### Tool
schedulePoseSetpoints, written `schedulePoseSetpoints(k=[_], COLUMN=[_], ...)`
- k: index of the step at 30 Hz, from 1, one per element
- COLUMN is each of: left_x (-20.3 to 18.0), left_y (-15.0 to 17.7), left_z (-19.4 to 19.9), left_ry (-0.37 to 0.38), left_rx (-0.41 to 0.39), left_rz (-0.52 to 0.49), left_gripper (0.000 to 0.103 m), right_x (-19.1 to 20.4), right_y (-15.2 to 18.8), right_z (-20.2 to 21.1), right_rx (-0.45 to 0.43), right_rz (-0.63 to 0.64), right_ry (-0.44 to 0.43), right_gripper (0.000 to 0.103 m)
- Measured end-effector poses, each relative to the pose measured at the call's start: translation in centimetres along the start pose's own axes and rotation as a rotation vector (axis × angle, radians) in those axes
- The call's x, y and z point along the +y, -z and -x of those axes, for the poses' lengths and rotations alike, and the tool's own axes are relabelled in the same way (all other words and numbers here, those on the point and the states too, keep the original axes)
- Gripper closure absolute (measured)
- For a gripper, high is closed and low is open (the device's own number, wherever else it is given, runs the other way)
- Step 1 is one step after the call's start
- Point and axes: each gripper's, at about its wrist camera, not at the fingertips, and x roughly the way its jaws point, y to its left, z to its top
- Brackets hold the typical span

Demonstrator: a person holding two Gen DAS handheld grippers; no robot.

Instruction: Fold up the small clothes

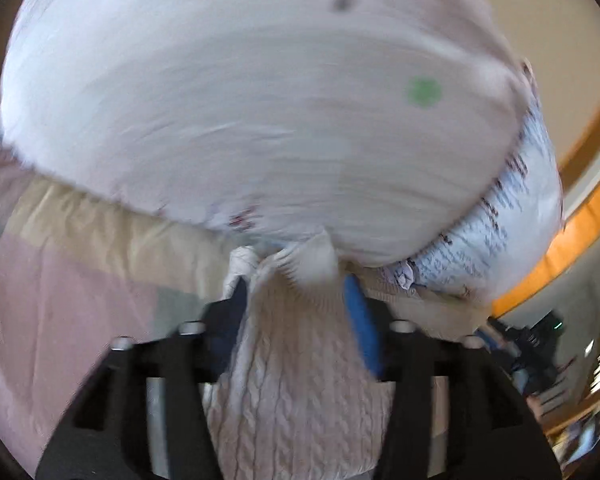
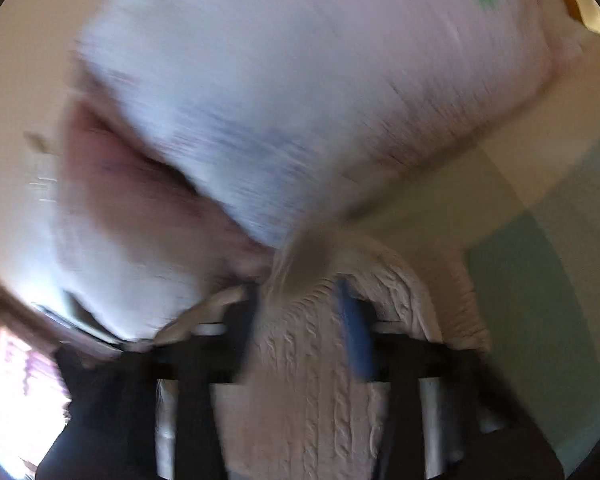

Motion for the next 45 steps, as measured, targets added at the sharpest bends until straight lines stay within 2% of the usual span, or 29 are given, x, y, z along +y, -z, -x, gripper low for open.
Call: schedulePoseSetpoints(k=[1, 2, 4, 7, 9, 10, 11, 12, 15, 19, 20, 22, 23, 25, 26, 27, 28, 30, 31, 32, 33, 34, 35, 37, 39, 40, 41, 44, 45], left_x=[1.1, 2.0, 3.2, 4.3, 4.7, 4.4, 4.0, 3.8, 3.2, -3.7, -7.0, -12.3, -14.4, -20.5, -22.5, -23.3, -24.0, -23.9, -23.0, -21.8, -20.6, -19.6, -18.2, -16.7, -15.4, -15.1, -15.1, -15.7, -16.2], left_y=[0.4, 1.0, 2.1, 3.7, 5.3, 5.3, 5.4, 5.5, 5.3, 3.8, 3.4, 3.6, 4.0, 6.0, 7.4, 8.3, 9.1, 9.2, 8.6, 8.0, 7.6, 7.3, 7.0, 7.3, 7.9, 8.3, 8.7, 9.6, 9.9], left_z=[0.3, 0.3, -0.6, -3.0, -3.7, -3.9, -4.6, -5.1, -5.1, -3.3, -3.6, -5.6, -6.8, -12.5, -15.2, -16.7, -17.6, -16.9, -15.5, -14.0, -13.0, -12.2, -11.5, -11.3, -11.8, -12.3, -13.0, -15.0, -15.8], left_ry=[0.023, 0.027, 0.032, 0.071, 0.084, 0.080, 0.079, 0.089, 0.109, 0.272, 0.356, 0.475, 0.521, 0.720, 0.825, 0.864, 0.868, 0.827, 0.759, 0.682, 0.617, 0.552, 0.454, 0.357, 0.283, 0.260, 0.237, 0.195, 0.191], left_rx=[0.012, 0.035, 0.098, 0.187, 0.212, 0.192, 0.194, 0.204, 0.198, 0.135, 0.130, 0.158, 0.181, 0.327, 0.421, 0.468, 0.496, 0.451, 0.383, 0.305, 0.254, 0.214, 0.183, 0.185, 0.212, 0.230, 0.243, 0.282, 0.290], left_rz=[0.013, 0.017, 0.044, 0.103, 0.116, 0.109, 0.112, 0.143, 0.227, 0.199, 0.183, 0.161, 0.148, 0.150, 0.199, 0.242, 0.269, 0.215, 0.161, 0.109, 0.076, 0.051, 0.021, -0.004, -0.017, -0.024, -0.032, -0.065, -0.074], left_gripper=[0.039, 0.036, 0.037, 0.039, 0.046, 0.046, 0.056, 0.077, 0.086, 0.088, 0.089, 0.089, 0.087, 0.079, 0.079, 0.078, 0.076, 0.049, 0.042, 0.031, 0.025, 0.024, 0.021, 0.021, 0.020, 0.020, 0.020, 0.018, 0.017], right_x=[-0.2, -0.3, -0.7, -1.4, -1.4, -1.3, -1.4, -1.9, -3.0, -3.4, -3.3, -3.3, -3.4, -3.3, -3.4, -3.6, -3.9, -4.3, -4.3, -4.2, -4.0, -3.6, -3.2, -2.3, -1.4, -1.0, -0.9, -1.8, -2.5], right_y=[0.1, 0.3, 0.6, 1.1, 1.9, 2.3, 2.7, 2.9, 3.3, 3.0, 2.8, 2.4, 2.1, 1.4, 1.0, 0.9, 0.6, 0.4, 0.5, 0.5, 0.5, 0.5, 0.5, 0.7, 1.2, 1.5, 1.5, -0.3, -0.8], right_z=[0.5, 1.5, 2.8, 2.8, 2.6, 2.8, 3.0, 3.5, 5.5, 9.1, 10.0, 11.3, 11.6, 11.5, 11.1, 10.7, 10.3, 10.0, 9.9, 9.6, 9.1, 8.2, 7.3, 4.8, 2.4, 0.8, 0.1, 2.0, 2.2], right_rx=[-0.020, -0.064, -0.108, -0.055, -0.028, -0.022, -0.013, -0.007, -0.002, -0.066, -0.088, -0.133, -0.150, -0.165, -0.163, -0.156, -0.137, -0.089, -0.070, -0.051, -0.030, 0.002, 0.033, 0.108, 0.166, 0.193, 0.182, 0.035, 0.034], right_rz=[0.008, 0.025, 0.043, 0.012, 0.026, 0.035, 0.039, 0.031, -0.001, 0.045, 0.061, 0.080, 0.079, 0.073, 0.072, 0.067, 0.056, 0.038, 0.044, 0.056, 0.072, 0.091, 0.104, 0.133, 0.181, 0.213, 0.227, 0.160, 0.125], right_ry=[-0.016, -0.020, -0.018, -0.059, -0.058, -0.062, -0.076, -0.096, -0.148, -0.113, -0.095, -0.064, -0.055, -0.034, -0.011, 0.002, 0.017, -0.002, -0.011, -0.013, -0.010, -0.010, -0.013, -0.004, 0.042, 0.088, 0.117, 0.144, 0.143], right_gripper=[0.019, 0.007, 0.006, 0.006, 0.006, 0.006, 0.006, 0.006, 0.006, 0.006, 0.006, 0.006, 0.006, 0.006, 0.006, 0.006, 0.006, 0.007, 0.008, 0.011, 0.018, 0.023, 0.033, 0.038, 0.041, 0.078, 0.090, 0.091, 0.091])
